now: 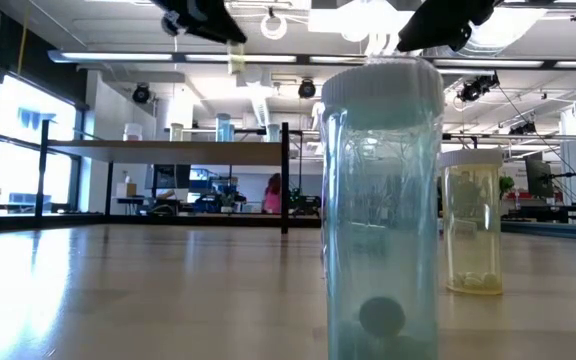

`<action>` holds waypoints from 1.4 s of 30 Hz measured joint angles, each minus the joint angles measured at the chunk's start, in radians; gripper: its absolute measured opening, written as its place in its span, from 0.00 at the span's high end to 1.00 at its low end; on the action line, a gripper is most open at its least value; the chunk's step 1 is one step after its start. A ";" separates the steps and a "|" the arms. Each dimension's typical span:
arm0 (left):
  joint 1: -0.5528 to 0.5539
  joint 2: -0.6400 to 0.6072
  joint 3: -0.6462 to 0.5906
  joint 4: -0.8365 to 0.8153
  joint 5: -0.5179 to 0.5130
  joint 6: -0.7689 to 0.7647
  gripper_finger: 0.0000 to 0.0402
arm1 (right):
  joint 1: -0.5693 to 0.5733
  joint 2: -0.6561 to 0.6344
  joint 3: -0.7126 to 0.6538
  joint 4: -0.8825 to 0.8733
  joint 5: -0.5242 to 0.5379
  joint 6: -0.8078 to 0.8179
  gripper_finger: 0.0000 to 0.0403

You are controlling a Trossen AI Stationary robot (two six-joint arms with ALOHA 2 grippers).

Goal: Pick and place medicine bottles onto shelf by color
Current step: Put the left yellow pill bottle on the shelf aligned with the other yellow pill bottle

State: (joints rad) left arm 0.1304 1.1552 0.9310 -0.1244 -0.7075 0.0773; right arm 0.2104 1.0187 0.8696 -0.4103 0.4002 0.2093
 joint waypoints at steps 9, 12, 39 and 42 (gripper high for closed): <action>0.135 -0.024 0.000 -0.111 -0.217 -0.229 0.70 | 0.000 0.000 0.000 -0.007 0.000 0.034 0.63; 0.182 -0.022 0.000 -0.177 -0.238 -0.327 0.70 | 0.000 0.000 0.000 -0.014 0.000 0.051 0.63; 0.361 0.060 0.000 -0.480 -0.103 -0.682 0.70 | 0.000 0.000 0.000 -0.038 0.001 0.063 0.63; 0.362 0.083 0.000 -0.481 -0.103 -0.696 0.70 | 0.000 0.000 0.000 -0.039 0.001 0.063 0.63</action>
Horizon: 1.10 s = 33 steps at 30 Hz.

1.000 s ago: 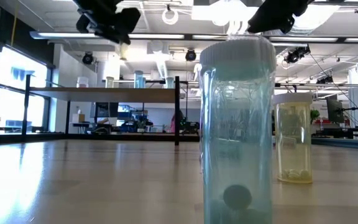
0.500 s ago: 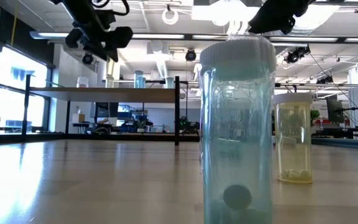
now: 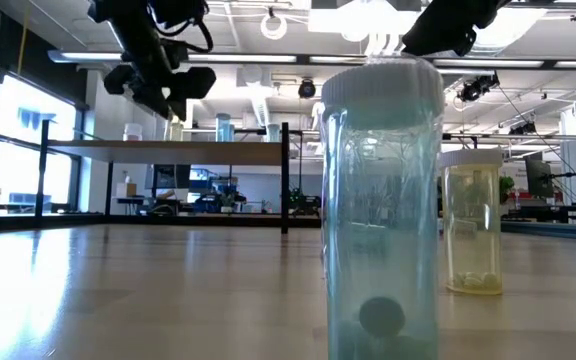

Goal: Pick and place medicine bottles onto shelf by color
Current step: Put the left yellow pill bottle on the shelf aligned with the other yellow pill bottle

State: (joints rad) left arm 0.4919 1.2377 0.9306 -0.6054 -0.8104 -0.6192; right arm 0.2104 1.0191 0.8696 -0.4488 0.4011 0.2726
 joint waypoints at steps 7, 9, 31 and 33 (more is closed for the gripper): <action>0.001 0.024 0.000 0.001 -0.021 -0.006 0.70 | 0.000 0.000 0.000 -0.003 0.000 0.000 0.63; 0.005 0.024 0.000 0.002 -0.018 -0.006 0.70 | 0.000 0.000 0.000 -0.003 0.000 0.000 0.63; 0.051 0.024 -0.001 -0.009 0.080 -0.006 0.69 | 0.000 0.000 0.000 -0.003 0.000 0.000 0.63; 0.051 0.024 -0.001 -0.008 0.078 -0.006 0.67 | 0.000 0.000 0.000 -0.003 0.000 0.000 0.63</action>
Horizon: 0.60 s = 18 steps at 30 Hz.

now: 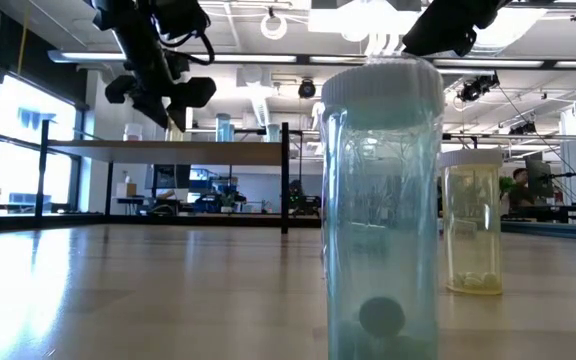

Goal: Pick and place medicine bottles onto shelf by color
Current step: Put the left yellow pill bottle on the shelf aligned with the other yellow pill bottle

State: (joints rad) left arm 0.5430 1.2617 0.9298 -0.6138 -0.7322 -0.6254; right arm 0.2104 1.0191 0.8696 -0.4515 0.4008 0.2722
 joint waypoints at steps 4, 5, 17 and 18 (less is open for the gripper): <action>0.000 0.000 0.000 0.001 -0.005 0.000 0.61 | 0.000 0.000 0.000 0.000 0.000 0.000 0.63; 0.000 0.000 0.000 0.003 -0.005 0.000 0.60 | 0.000 0.000 0.000 0.000 0.000 0.000 0.63; 0.000 -0.001 0.000 0.011 -0.053 0.000 0.53 | 0.000 0.000 0.000 0.000 0.000 -0.003 0.63; 0.000 -0.001 0.000 0.010 -0.054 0.000 0.53 | 0.000 0.000 0.000 0.000 0.000 -0.003 0.63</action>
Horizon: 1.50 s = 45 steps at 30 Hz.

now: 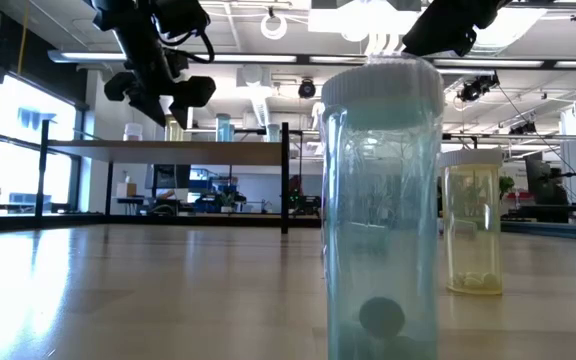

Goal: Pick and place medicine bottles onto shelf by color
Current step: Put the left yellow pill bottle on the shelf aligned with the other yellow pill bottle

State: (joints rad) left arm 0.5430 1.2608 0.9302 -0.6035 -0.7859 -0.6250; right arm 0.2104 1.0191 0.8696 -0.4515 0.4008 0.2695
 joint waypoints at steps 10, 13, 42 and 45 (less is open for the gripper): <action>-0.001 0.000 0.000 -0.026 0.042 0.000 0.59 | 0.000 0.000 0.000 0.000 0.000 0.000 0.63; 0.000 0.000 0.000 -0.051 0.041 0.000 0.61 | 0.000 0.000 0.000 0.000 0.000 0.001 0.63; 0.000 -0.001 0.001 -0.054 0.016 0.008 0.63 | 0.000 0.000 0.000 0.000 0.000 0.001 0.63; 0.000 -0.001 0.001 -0.054 0.019 0.008 0.63 | 0.000 0.000 0.000 0.000 0.000 0.000 0.63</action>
State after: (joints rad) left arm 0.5430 1.2602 0.9310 -0.6571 -0.7671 -0.6169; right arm 0.2102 1.0191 0.8696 -0.4513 0.4011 0.2699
